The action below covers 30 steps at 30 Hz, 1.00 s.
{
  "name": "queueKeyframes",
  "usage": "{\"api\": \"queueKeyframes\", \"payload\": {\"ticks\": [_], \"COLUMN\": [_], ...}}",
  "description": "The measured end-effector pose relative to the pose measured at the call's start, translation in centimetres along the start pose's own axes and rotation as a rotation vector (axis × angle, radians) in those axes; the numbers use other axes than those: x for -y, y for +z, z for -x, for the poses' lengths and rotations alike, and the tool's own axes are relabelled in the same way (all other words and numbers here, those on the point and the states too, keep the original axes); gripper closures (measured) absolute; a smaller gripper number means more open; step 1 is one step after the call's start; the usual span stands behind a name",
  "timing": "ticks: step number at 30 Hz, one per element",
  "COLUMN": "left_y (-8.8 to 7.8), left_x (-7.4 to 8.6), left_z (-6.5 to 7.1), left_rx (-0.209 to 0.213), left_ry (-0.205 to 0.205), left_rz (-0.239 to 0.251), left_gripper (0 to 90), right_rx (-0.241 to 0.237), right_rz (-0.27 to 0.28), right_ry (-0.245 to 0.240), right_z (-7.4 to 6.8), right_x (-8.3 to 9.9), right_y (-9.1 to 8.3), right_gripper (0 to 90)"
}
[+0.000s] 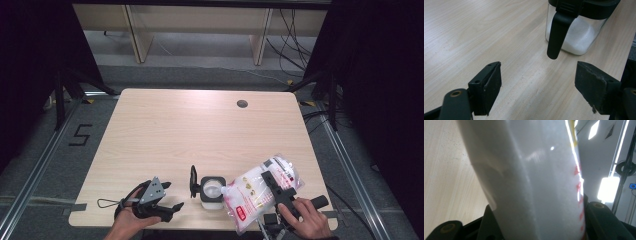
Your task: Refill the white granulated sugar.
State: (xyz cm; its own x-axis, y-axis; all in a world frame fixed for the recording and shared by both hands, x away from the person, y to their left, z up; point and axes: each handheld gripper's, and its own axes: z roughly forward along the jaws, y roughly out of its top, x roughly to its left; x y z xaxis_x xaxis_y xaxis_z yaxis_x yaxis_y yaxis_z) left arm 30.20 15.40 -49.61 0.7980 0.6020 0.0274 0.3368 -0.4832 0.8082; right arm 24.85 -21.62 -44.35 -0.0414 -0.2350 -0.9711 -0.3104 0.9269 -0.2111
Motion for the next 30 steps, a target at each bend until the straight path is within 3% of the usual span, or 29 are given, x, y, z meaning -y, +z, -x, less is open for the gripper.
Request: {"api": "queueKeyframes", "payload": {"ticks": [1,2,3,5,9,11,14,18,20,21,23,24,26,29,30], "left_y": [0.17,0.13,0.19,0.0,0.23,0.06,0.19,0.01,0.17,0.22,0.04,0.11,0.23,0.04,0.13], "left_x": [0.0,-0.06,-0.01,0.01,-0.01,0.04,-0.03,-0.02,-0.05,0.0,0.02,0.0,-0.02,0.02,-0.02], "left_z": [0.08,0.03,0.14,0.0,0.19,0.13,0.18,0.03,0.05,0.23,0.01,0.1,0.18,0.08,0.1], "left_rx": [0.009,0.006,0.009,0.0,0.015,0.011,0.011,0.006,0.008,0.014,0.007,0.009,0.015,0.005,0.008], "left_ry": [-0.02,-0.009,-0.026,0.002,-0.034,-0.013,-0.031,-0.004,-0.012,-0.039,-0.002,-0.017,-0.033,-0.008,-0.016], "left_rz": [0.028,0.027,0.03,0.001,0.035,0.008,0.027,0.004,0.03,0.03,0.006,0.018,0.032,0.004,0.022], "left_gripper": [21.0,21.0,21.0,21.0,21.0,21.0,21.0,21.0,21.0,21.0,21.0,21.0,21.1,21.0,21.1], "right_rx": [0.006,0.006,0.006,0.02,-0.005,-0.004,0.009,0.001,0.008,0.008,-0.002,0.004,0.023,0.007,0.008], "right_rz": [-0.001,0.006,0.016,0.027,0.012,0.01,0.019,-0.001,0.015,0.015,0.005,0.006,0.023,0.009,0.009], "right_ry": [0.028,0.022,0.01,-0.012,-0.001,-0.001,0.004,0.025,-0.004,-0.007,-0.009,0.014,-0.018,-0.007,-0.006], "right_z": [-0.15,-0.13,-0.01,0.09,-0.03,-0.06,-0.13,-0.31,-0.08,-0.07,-0.01,-0.22,0.15,0.15,0.16], "right_x": [0.01,0.02,0.03,0.05,0.09,0.09,0.16,0.19,0.17,0.17,0.09,0.12,0.04,0.0,0.0], "right_y": [-0.02,0.02,0.09,0.18,0.14,0.14,0.17,0.02,0.14,0.14,0.09,0.08,0.11,0.0,-0.01], "right_gripper": [54.4,54.5,54.5,54.5,54.6,54.6,54.6,54.6,54.6,54.6,54.6,54.6,54.7,54.7,54.7]}}
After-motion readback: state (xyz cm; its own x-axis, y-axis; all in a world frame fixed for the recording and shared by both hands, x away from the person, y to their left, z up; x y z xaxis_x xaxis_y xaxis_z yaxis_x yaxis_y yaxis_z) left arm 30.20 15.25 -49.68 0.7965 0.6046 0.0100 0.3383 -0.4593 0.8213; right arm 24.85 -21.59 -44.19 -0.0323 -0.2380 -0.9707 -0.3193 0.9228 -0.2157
